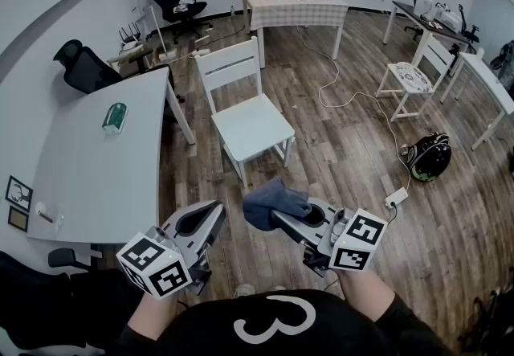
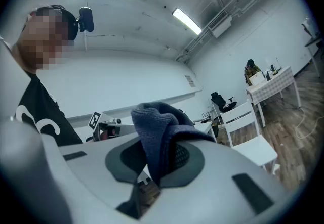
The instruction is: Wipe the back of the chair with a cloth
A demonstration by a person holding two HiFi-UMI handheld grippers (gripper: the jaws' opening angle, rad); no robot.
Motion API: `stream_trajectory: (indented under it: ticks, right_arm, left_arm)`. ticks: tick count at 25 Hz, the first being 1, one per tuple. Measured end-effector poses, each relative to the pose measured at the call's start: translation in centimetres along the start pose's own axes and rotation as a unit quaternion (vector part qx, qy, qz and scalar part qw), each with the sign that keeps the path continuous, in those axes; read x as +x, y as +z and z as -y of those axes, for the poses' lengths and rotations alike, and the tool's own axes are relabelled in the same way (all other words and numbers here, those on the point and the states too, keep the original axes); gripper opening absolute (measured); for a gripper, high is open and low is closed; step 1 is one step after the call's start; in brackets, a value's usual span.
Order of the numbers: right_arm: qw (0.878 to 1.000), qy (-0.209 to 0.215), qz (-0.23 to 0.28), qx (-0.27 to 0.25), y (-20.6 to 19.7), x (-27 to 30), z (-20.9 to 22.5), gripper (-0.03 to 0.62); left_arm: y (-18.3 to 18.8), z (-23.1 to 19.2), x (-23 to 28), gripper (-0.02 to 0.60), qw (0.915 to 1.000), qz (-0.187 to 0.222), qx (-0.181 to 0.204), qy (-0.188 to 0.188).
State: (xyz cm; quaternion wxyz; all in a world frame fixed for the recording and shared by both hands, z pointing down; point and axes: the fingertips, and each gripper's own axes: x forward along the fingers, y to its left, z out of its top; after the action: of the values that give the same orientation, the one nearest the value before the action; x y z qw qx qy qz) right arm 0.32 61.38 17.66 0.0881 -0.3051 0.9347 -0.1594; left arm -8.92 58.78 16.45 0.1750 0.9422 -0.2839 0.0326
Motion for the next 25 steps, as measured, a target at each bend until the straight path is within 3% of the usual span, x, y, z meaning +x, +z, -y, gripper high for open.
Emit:
stream_trajectory:
  ticks: [15,25]
  right_arm:
    - [1.000,0.010,0.002,0.003,0.2,-3.7,0.3,0.051]
    - [0.999,-0.033,-0.011,0.024,-0.2,-1.9,7.5,0.051]
  left_arm:
    - [-0.7,3.4,2.1,0.014,0.9999,0.015,0.008,-0.003]
    - [-1.2,-2.6,7.9,0.014,0.9996,0.005,-0.022,-0.018]
